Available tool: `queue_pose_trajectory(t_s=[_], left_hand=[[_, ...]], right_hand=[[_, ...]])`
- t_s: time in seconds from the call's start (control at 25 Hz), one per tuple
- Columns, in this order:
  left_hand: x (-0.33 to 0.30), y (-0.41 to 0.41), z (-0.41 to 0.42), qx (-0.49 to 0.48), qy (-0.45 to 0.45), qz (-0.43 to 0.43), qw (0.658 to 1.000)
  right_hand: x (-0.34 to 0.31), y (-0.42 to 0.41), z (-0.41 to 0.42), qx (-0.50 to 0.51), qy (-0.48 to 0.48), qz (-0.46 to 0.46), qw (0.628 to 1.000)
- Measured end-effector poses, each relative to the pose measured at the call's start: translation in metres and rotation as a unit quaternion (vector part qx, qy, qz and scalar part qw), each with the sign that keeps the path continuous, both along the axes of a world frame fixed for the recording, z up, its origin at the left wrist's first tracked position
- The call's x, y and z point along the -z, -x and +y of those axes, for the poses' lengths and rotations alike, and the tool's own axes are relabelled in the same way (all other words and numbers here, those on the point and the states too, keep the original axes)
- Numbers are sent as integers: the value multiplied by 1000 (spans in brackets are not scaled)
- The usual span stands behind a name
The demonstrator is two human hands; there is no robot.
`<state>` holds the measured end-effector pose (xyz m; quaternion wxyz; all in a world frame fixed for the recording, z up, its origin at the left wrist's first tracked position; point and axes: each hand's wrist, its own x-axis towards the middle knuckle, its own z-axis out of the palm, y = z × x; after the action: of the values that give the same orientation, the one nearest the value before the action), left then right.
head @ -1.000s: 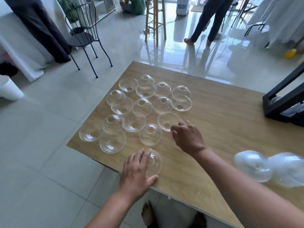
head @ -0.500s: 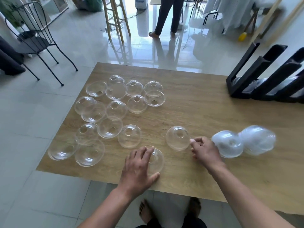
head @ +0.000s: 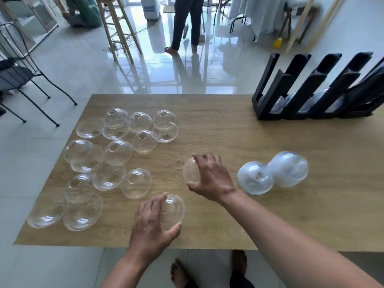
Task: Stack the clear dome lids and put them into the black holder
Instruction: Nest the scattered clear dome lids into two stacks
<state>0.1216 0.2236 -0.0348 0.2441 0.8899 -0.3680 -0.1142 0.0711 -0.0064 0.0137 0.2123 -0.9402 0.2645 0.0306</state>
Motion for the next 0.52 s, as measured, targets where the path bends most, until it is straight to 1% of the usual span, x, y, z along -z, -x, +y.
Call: queue_pose_trajectory(t_s=[0.12, 0.24, 0.32, 0.4, 0.48, 0.52], left_hand=[[-13, 17, -32, 2, 30, 45, 999], [-31, 44, -96, 52, 79, 56, 994], [-39, 68, -152, 95, 98, 23, 990], [-41, 90, -201, 127, 91, -20, 987], [-33, 101, -232, 135, 55, -43, 988], [-26, 101, -239, 132, 26, -38, 990]], right_hand=[[-31, 33, -35, 43, -15, -115, 992], [-54, 87, -86, 115, -26, -186, 975], [-60, 130, -125, 177, -24, -205, 962], [-56, 170, -157, 239, -32, -202, 949], [-47, 201, -178, 268, -41, -194, 943], [-41, 209, -185, 265, -40, -195, 944]])
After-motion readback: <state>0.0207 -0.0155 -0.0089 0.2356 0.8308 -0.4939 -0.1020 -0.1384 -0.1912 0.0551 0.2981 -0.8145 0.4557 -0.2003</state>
